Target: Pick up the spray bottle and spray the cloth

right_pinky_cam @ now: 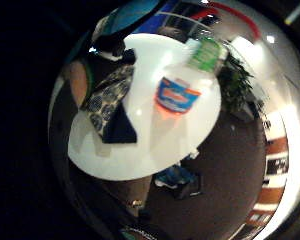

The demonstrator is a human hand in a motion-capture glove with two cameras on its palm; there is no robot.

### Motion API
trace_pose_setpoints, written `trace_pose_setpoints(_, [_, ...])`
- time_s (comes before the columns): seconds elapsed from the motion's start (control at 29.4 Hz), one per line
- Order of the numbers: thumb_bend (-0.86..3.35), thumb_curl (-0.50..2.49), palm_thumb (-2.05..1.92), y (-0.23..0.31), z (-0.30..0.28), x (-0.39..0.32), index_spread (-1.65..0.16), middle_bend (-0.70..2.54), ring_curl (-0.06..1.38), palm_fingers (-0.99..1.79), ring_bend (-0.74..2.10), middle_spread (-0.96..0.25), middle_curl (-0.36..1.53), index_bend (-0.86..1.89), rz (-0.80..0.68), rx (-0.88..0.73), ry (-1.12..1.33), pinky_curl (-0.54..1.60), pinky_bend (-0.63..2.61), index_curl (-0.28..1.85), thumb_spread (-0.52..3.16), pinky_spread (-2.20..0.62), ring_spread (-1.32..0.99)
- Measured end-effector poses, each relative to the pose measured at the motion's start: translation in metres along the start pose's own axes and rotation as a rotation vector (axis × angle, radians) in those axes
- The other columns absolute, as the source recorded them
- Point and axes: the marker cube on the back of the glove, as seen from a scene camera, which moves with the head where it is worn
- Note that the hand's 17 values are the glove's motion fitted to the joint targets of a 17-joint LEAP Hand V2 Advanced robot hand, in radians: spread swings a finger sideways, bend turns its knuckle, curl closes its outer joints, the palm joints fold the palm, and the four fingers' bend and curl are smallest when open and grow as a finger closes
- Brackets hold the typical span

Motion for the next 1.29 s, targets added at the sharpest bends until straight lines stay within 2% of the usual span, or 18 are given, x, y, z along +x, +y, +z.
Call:
trace_pose_setpoints(0.24, [0.11, 0.21, 0.58, -0.014, -0.003, 0.039, -0.35, 0.26, 0.31, 0.93, 0.43, -0.10, 0.32, 0.16, 0.263, 0.223, -0.031, 0.23, 0.15, 0.31, 1.18, 0.15, -0.12])
trace_pose_setpoints(0.61, [0.09, 0.25, 0.64, -0.030, 0.020, 0.084, -0.27, 0.24, 0.34, 0.89, 0.37, -0.07, 0.35, 0.15, 0.687, 0.389, -0.192, 0.27, 0.19, 0.33, 1.22, 0.12, -0.08])
trace_pose_setpoints(0.98, [0.08, 0.31, 0.75, -0.058, 0.049, 0.095, -0.23, 0.23, 0.34, 0.82, 0.35, -0.07, 0.37, 0.11, 0.804, 0.473, -0.447, 0.29, 0.19, 0.30, 1.16, 0.14, -0.06])
trace_pose_setpoints(1.15, [0.08, 0.34, 0.82, -0.058, 0.064, 0.096, -0.26, 0.40, 0.34, 1.03, 0.38, -0.12, 0.42, 0.18, 0.843, 0.513, -0.567, 0.25, 0.08, 0.30, 1.13, 0.12, -0.08])
trace_pose_setpoints(1.29, [0.06, 0.37, 0.85, -0.060, 0.073, 0.098, -0.27, 0.40, 0.37, 1.12, 0.42, -0.15, 0.44, 0.26, 0.826, 0.597, -0.611, 0.23, 0.09, 0.35, 1.05, 0.10, -0.11])
